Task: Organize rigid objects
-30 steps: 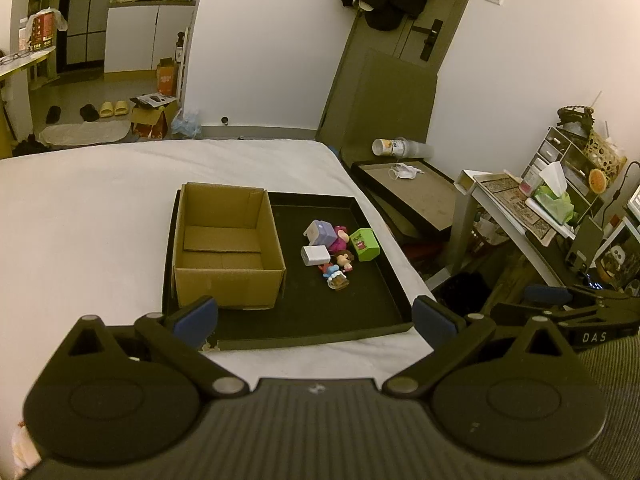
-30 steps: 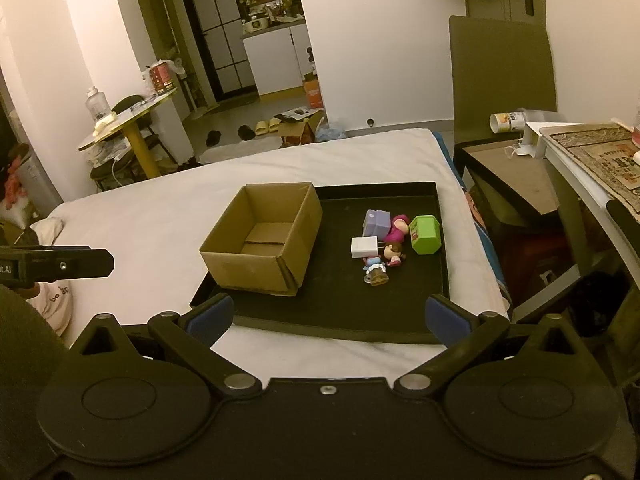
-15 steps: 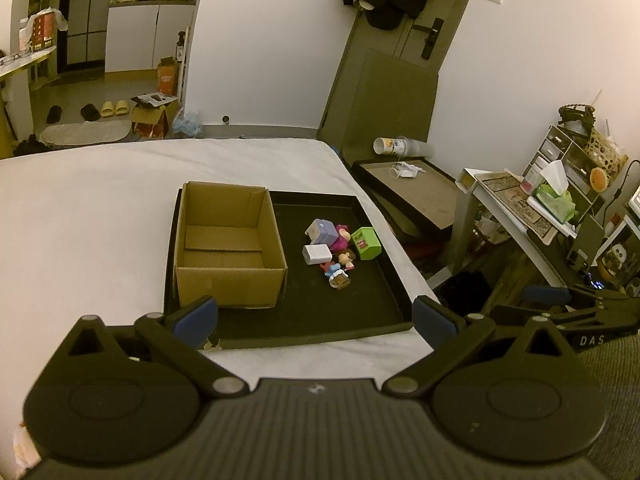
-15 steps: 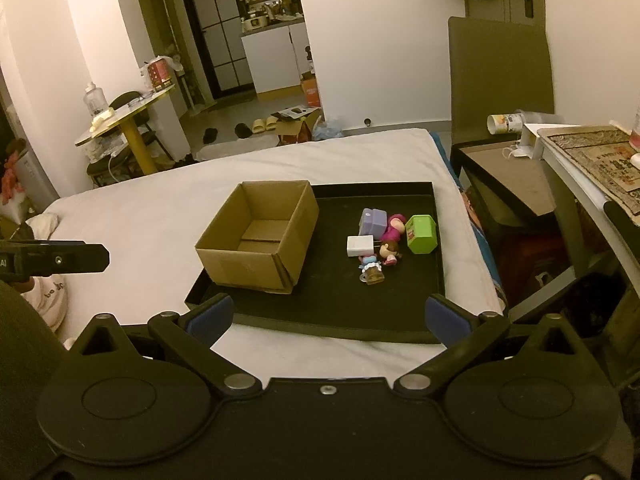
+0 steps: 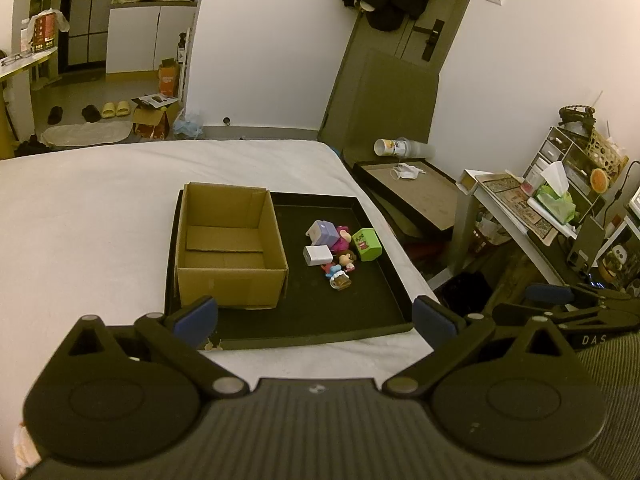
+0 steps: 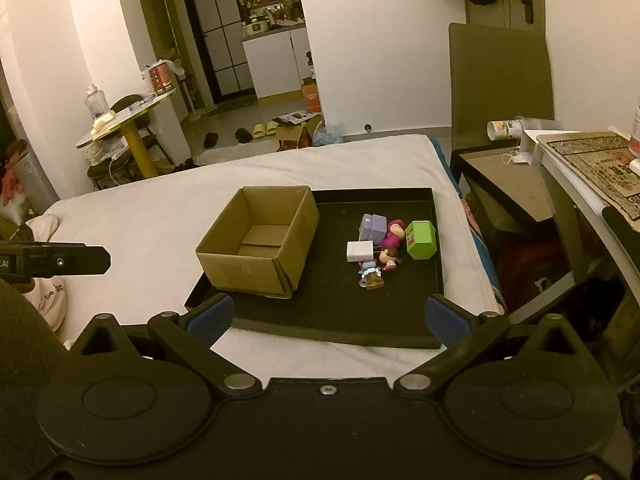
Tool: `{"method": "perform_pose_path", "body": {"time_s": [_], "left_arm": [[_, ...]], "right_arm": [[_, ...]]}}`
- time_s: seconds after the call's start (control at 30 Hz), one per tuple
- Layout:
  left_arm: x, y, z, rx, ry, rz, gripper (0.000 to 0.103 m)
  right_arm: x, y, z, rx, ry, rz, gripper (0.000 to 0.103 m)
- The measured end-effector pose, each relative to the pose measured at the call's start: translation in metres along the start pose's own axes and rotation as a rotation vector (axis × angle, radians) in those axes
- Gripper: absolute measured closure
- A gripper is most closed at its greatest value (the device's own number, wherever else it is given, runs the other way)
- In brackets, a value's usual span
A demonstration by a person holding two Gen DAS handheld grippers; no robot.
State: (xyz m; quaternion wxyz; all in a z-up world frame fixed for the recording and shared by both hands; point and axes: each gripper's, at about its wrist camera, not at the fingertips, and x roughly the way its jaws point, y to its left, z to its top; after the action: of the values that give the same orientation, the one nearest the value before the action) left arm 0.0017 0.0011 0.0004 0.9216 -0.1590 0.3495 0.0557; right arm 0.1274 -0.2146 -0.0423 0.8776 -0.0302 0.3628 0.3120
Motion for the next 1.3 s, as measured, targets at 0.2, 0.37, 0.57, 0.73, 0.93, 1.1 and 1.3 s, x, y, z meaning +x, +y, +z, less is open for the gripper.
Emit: {"method": "perform_pose_path", "body": {"time_s": [0.2,0.37,0.57,0.73,0.93,1.1,1.3], "left_arm": [[0.001,0.0,0.0,-0.001,0.0,0.001,0.0],[0.001,0.0,0.0,-0.001,-0.001,0.001,0.0],[0.0,0.003,0.0,-0.009,-0.002,0.001,0.0],[0.0,0.004,0.0,-0.015,-0.002,0.005,0.0],[0.002,0.006,0.0,-0.019,-0.006,0.01,0.0],[0.006,0.009,0.0,-0.019,-0.002,0.017,0.0],[0.013,0.014,0.001,-0.014,0.006,0.029,0.0]], "right_arm": [[0.0,0.0,0.002,-0.012,-0.003,-0.003,0.0],[-0.001,0.001,0.003,-0.013,-0.014,-0.011,0.0],[-0.001,0.002,0.002,-0.016,-0.012,-0.01,0.0],[0.0,0.002,0.002,-0.017,-0.013,-0.012,0.0],[0.0,0.002,0.0,-0.017,-0.014,-0.013,0.0],[0.002,0.001,-0.001,-0.012,-0.013,-0.017,0.0],[0.01,-0.007,-0.001,-0.005,-0.002,-0.023,0.0]]}}
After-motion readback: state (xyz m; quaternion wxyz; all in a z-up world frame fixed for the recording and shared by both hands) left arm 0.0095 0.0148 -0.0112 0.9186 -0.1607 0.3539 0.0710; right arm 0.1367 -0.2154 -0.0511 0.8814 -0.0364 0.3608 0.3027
